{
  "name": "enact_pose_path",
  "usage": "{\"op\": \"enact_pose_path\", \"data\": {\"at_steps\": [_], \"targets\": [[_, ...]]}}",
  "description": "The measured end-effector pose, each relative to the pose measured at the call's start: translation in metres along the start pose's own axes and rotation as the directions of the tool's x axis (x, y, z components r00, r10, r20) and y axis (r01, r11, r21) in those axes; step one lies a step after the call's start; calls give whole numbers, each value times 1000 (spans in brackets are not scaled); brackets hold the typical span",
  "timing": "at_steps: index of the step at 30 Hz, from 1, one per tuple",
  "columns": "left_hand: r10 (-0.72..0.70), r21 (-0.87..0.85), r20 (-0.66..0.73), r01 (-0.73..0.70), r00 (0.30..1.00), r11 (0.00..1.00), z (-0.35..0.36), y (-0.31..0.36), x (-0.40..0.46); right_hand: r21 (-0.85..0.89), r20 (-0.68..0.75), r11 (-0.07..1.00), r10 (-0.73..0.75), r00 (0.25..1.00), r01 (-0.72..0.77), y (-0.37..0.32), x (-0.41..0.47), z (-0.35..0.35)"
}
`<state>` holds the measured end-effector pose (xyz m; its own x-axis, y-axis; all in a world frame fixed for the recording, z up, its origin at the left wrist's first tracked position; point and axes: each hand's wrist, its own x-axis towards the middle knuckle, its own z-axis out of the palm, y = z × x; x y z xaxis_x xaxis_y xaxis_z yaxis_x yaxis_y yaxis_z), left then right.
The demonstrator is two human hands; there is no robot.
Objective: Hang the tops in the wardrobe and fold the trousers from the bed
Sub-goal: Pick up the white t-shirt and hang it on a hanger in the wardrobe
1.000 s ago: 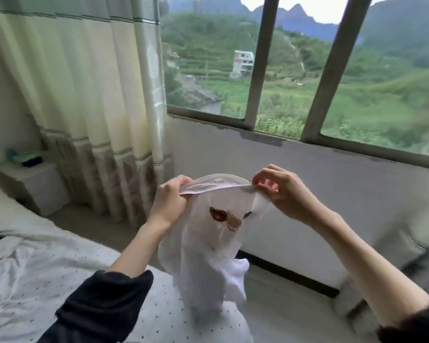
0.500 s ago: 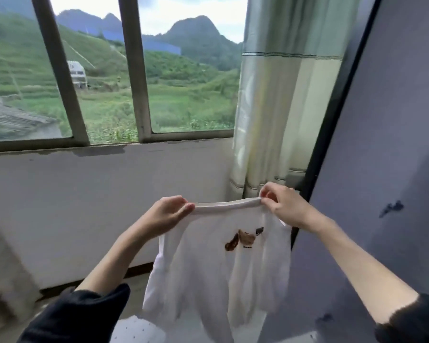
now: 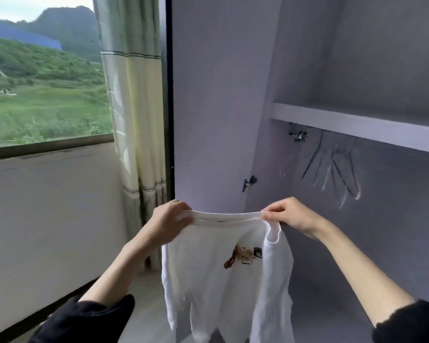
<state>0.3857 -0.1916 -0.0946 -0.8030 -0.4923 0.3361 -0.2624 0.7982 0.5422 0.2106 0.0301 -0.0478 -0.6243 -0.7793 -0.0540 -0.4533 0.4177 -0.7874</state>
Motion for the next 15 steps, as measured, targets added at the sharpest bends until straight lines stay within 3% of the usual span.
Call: {"op": "enact_pose_path", "data": {"at_steps": [3, 8, 12, 15], "targets": [[102, 50, -37, -100, 994, 994, 27, 33, 18, -64, -107, 998, 4, 994, -11, 26, -12, -25], [152, -100, 26, -148, 988, 984, 71, 75, 64, -240, -268, 965, 43, 963, -110, 65, -14, -59], [241, -48, 117, -237, 963, 970, 107, 85, 108, -406, -377, 860, 151, 914, -310, 102, -4, -80], [293, 111, 262, -330, 920, 937, 138, 84, 136, -422, -473, 786, 235, 849, -452, 129, 11, -88]]}}
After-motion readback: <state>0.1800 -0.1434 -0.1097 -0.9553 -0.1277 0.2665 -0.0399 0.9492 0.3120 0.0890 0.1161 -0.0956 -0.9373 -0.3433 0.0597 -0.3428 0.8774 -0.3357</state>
